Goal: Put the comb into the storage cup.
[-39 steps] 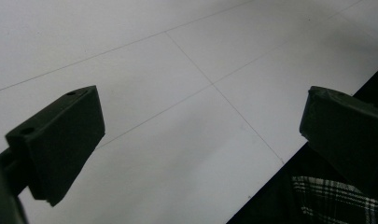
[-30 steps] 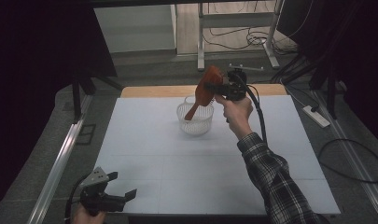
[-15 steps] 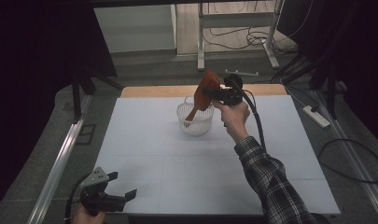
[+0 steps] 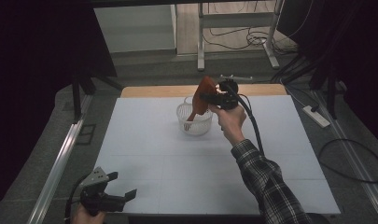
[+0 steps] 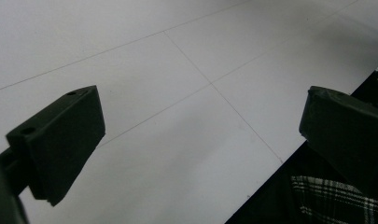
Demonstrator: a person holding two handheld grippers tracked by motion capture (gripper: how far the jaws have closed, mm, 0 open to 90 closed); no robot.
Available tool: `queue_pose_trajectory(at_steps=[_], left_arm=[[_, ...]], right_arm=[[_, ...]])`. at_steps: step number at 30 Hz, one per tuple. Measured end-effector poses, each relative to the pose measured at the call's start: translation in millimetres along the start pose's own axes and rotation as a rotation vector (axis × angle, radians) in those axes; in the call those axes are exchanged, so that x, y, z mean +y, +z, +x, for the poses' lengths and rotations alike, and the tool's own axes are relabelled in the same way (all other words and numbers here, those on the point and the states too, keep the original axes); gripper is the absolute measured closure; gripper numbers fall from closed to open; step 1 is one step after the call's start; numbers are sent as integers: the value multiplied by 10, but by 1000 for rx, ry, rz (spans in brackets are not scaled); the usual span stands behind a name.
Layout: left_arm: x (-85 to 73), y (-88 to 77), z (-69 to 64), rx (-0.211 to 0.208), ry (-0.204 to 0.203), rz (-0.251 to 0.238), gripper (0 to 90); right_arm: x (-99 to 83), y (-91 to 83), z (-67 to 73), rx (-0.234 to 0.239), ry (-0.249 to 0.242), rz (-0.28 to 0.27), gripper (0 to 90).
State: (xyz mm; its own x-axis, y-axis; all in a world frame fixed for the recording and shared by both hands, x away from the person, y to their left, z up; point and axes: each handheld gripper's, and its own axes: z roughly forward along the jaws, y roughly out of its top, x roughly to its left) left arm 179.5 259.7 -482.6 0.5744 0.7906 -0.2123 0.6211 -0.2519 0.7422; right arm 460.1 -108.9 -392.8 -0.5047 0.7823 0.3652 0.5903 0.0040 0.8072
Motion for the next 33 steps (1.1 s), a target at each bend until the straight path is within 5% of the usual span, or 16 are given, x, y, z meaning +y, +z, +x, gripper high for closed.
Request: queue_pose_trajectory(at_steps=[16,33], left_arm=[[1,4,-1,-2,2,3,8],[4,9,3,-4,3,8,10]], right_arm=[[-112,75,-38,-16,-4,11,519],[-200,81,-140,-17,46,-6,465]])
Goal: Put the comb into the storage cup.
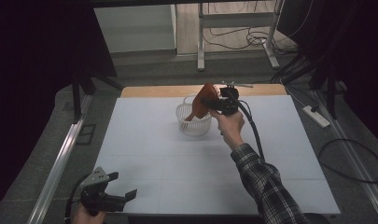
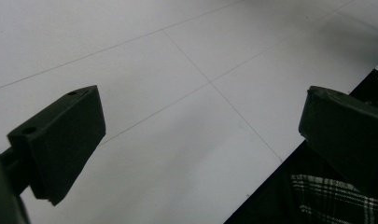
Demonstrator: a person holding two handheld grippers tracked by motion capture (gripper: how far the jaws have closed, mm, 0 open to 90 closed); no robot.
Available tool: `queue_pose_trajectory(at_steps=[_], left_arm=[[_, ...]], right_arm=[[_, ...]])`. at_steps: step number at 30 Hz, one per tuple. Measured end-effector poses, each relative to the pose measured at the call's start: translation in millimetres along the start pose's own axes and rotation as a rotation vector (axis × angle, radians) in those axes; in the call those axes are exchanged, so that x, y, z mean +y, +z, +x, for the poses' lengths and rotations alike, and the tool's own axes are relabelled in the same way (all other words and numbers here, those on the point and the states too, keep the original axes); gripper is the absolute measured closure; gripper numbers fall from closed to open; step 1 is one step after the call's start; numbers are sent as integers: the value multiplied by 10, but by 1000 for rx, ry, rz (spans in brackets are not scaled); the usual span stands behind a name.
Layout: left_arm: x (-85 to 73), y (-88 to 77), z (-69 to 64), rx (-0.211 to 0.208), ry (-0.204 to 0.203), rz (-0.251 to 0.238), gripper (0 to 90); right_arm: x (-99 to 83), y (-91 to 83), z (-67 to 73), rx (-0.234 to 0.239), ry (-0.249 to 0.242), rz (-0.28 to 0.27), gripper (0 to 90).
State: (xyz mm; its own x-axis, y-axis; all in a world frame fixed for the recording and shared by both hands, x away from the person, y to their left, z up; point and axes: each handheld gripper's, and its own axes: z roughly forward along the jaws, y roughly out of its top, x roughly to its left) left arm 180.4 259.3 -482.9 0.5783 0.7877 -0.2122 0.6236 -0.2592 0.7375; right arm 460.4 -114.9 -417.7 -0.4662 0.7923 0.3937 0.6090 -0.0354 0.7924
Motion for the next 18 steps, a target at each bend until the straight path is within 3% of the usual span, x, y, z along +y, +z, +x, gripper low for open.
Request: queue_pose_trajectory(at_steps=[18], left_arm=[[6,10,3,-1,-3,2,12]], right_arm=[[-89,-2,-192,-31,48,11,418]])
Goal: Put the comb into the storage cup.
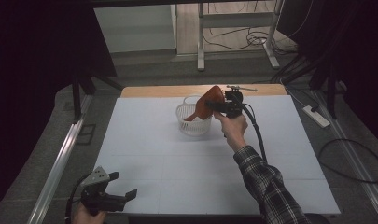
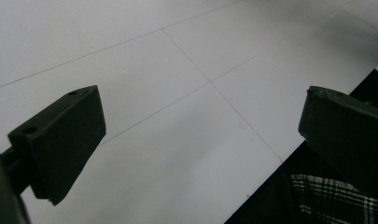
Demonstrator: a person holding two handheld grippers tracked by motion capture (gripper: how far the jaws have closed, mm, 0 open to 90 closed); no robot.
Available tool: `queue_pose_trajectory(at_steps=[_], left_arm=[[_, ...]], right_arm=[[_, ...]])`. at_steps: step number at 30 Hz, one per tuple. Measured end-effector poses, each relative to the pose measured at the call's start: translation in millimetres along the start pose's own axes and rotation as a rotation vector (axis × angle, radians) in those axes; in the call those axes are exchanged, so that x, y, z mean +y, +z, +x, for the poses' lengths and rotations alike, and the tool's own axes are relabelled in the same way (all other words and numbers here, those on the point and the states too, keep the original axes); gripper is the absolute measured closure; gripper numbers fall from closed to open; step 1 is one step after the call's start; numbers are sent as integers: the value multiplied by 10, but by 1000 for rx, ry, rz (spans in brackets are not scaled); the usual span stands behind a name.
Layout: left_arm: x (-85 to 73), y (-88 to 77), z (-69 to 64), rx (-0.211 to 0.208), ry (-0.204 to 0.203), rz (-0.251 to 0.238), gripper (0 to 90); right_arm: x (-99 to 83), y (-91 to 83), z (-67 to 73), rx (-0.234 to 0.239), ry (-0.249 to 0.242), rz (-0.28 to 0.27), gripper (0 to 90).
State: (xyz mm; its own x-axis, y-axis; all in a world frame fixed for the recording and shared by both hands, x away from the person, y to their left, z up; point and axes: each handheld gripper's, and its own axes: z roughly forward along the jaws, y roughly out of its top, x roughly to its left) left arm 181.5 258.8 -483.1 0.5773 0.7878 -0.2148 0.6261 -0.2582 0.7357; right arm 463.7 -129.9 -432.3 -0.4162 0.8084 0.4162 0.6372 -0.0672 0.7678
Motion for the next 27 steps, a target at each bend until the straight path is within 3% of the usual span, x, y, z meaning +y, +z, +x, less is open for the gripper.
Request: queue_pose_trajectory(at_steps=[15,27], left_arm=[[0,-2,4,-1,-5,1,13],[-2,-2,6,0,-7,-1,14]], right_arm=[[-7,7,-6,-21,-45,8,372],[-15,13,25,-52,-111,28,319]])
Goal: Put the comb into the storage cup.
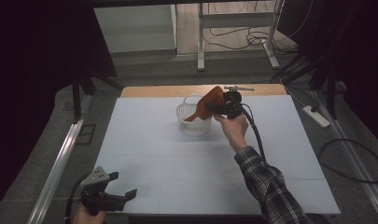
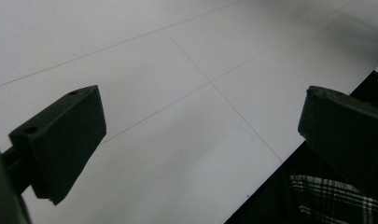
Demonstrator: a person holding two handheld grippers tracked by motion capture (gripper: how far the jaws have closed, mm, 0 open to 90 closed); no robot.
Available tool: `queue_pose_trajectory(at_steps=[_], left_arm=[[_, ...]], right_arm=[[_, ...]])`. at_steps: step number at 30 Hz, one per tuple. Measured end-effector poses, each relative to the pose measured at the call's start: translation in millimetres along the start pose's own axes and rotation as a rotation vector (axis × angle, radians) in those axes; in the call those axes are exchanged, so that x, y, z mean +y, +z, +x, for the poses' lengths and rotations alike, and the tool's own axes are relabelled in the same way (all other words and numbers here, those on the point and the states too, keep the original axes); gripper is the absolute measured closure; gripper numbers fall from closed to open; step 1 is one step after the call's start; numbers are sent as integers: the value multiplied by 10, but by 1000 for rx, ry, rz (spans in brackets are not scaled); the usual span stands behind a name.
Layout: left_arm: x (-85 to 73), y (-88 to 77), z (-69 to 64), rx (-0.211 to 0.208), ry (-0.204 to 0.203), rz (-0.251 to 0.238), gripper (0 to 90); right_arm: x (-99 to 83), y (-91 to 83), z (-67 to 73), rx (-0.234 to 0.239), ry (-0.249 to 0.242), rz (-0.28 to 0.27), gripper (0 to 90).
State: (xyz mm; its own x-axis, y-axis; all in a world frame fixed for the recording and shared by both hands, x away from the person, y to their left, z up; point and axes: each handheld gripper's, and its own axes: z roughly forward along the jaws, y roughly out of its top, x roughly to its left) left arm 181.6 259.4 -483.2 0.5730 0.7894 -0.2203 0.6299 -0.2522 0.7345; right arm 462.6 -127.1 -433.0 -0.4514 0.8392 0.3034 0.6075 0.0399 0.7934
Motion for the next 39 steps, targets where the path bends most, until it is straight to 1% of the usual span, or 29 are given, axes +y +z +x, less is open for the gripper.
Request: queue_pose_trajectory(at_steps=[2,6,11,15,17,22,26,29,33,39], left_arm=[[0,0,0,0,0,0,14],[0,0,0,0,-1,-1,14],[0,0,0,0,-1,0,14],[0,-1,0,-1,-1,0,14],[0,0,1,-1,-1,-1,14],[0,-1,0,-1,-1,-1,14],[0,-1,0,-1,0,-1,14],[0,0,-1,0,0,-2,14],[0,1,-2,0,0,-1,14],[0,0,-1,0,0,-2,14]], right_arm=[[4,-7,1,-3,-20,5,305],[12,-19,-5,2,-34,10,280],[18,-29,-15,18,-58,37,234],[18,-34,-6,16,-74,43,213],[23,-44,3,23,-85,48,195],[33,-73,9,21,-100,52,180],[41,-96,2,24,-102,57,172],[48,-121,5,23,-117,59,166],[51,-157,29,32,-152,73,148],[55,-189,26,46,-165,78,131]])
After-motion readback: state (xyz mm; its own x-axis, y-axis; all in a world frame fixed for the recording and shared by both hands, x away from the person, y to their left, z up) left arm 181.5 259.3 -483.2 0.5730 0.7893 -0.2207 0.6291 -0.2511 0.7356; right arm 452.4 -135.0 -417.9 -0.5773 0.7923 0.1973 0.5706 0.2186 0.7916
